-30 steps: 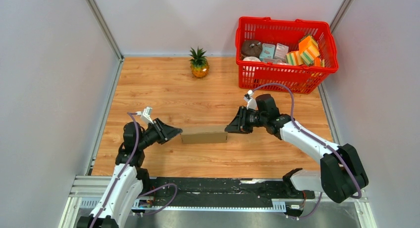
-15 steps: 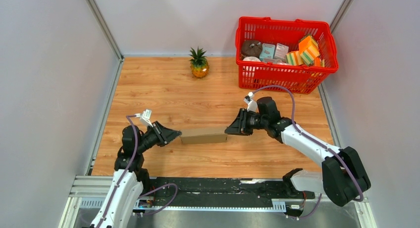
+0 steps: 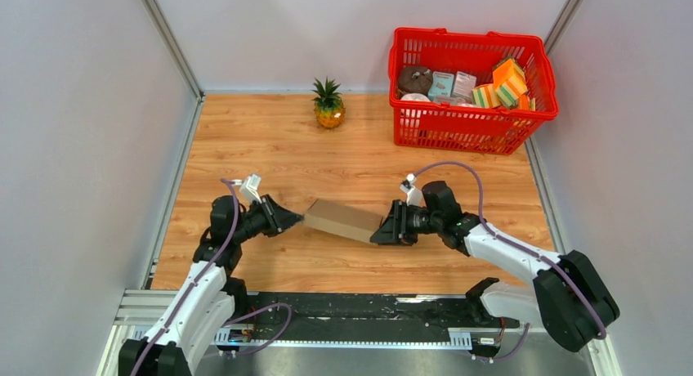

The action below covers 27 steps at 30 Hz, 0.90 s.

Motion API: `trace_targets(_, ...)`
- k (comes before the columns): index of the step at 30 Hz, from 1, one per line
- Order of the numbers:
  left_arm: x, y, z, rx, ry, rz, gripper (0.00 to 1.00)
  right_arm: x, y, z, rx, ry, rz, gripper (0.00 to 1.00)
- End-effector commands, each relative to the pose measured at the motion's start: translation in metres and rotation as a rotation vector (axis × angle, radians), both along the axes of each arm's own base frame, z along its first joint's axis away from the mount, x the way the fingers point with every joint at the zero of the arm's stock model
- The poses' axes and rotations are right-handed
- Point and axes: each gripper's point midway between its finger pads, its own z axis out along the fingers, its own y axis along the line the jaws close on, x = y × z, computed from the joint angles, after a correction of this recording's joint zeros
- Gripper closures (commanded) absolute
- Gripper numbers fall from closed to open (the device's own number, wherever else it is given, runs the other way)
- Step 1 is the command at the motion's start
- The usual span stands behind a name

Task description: Fold the paper box

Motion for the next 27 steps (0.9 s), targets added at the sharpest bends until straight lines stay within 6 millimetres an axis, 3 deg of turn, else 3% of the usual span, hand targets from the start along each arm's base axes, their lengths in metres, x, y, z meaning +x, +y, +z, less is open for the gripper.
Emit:
trace_targets(1, -0.033, 0.001, -0.042, 0.103, 0.164, -0.050, 0.80, -0.016, -0.032, -0.066, -0.244, 0.135, -0.084, 0.52)
trace_targets(2, -0.030, 0.006, -0.036, 0.121, 0.130, -0.021, 0.68, -0.013, -0.030, -0.060, -0.238, 0.123, -0.083, 0.50)
trace_targets(4, -0.032, 0.012, -0.029, 0.153, 0.115, 0.008, 0.58, -0.010, -0.029, -0.055, -0.235, 0.104, -0.084, 0.43)
trace_targets(5, -0.028, 0.018, -0.022, 0.173, 0.069, 0.040, 0.48, -0.003, -0.027, -0.049, -0.234, 0.082, -0.087, 0.41)
trace_targets(8, -0.025, 0.024, -0.013, 0.211, 0.038, 0.068, 0.39, 0.004, -0.029, -0.046, -0.268, 0.056, -0.088, 0.35)
trace_targets(12, -0.012, 0.013, -0.001, 0.177, 0.036, 0.020, 0.36, 0.016, -0.031, -0.043, -0.311, 0.016, -0.102, 0.33)
trace_targets(14, -0.005, 0.006, -0.008, 0.150, 0.071, -0.004, 0.36, 0.023, -0.040, -0.048, -0.374, -0.013, -0.134, 0.33)
trace_targets(15, 0.006, 0.003, 0.000, 0.140, 0.029, -0.005, 0.36, 0.027, -0.042, -0.049, -0.397, -0.021, -0.146, 0.34)
trace_targets(17, 0.017, 0.002, -0.012, 0.167, 0.065, -0.019, 0.36, 0.037, -0.047, -0.045, -0.438, -0.046, -0.171, 0.34)
trace_targets(18, 0.027, -0.001, -0.004, 0.174, 0.041, -0.030, 0.36, 0.038, -0.047, -0.042, -0.444, -0.052, -0.174, 0.34)
trace_targets(19, 0.031, -0.003, -0.017, 0.198, 0.093, -0.047, 0.36, 0.042, -0.049, -0.037, -0.454, -0.063, -0.190, 0.34)
trace_targets(21, 0.042, -0.010, -0.017, 0.236, 0.077, -0.081, 0.36, 0.046, -0.053, -0.034, -0.471, -0.080, -0.215, 0.34)
trace_targets(23, 0.047, -0.018, -0.032, 0.239, 0.122, -0.105, 0.37, 0.050, -0.058, -0.035, -0.503, -0.090, -0.238, 0.34)
trace_targets(27, 0.055, -0.045, -0.041, 0.199, 0.111, -0.145, 0.39, 0.055, -0.060, -0.049, -0.551, -0.073, -0.225, 0.34)
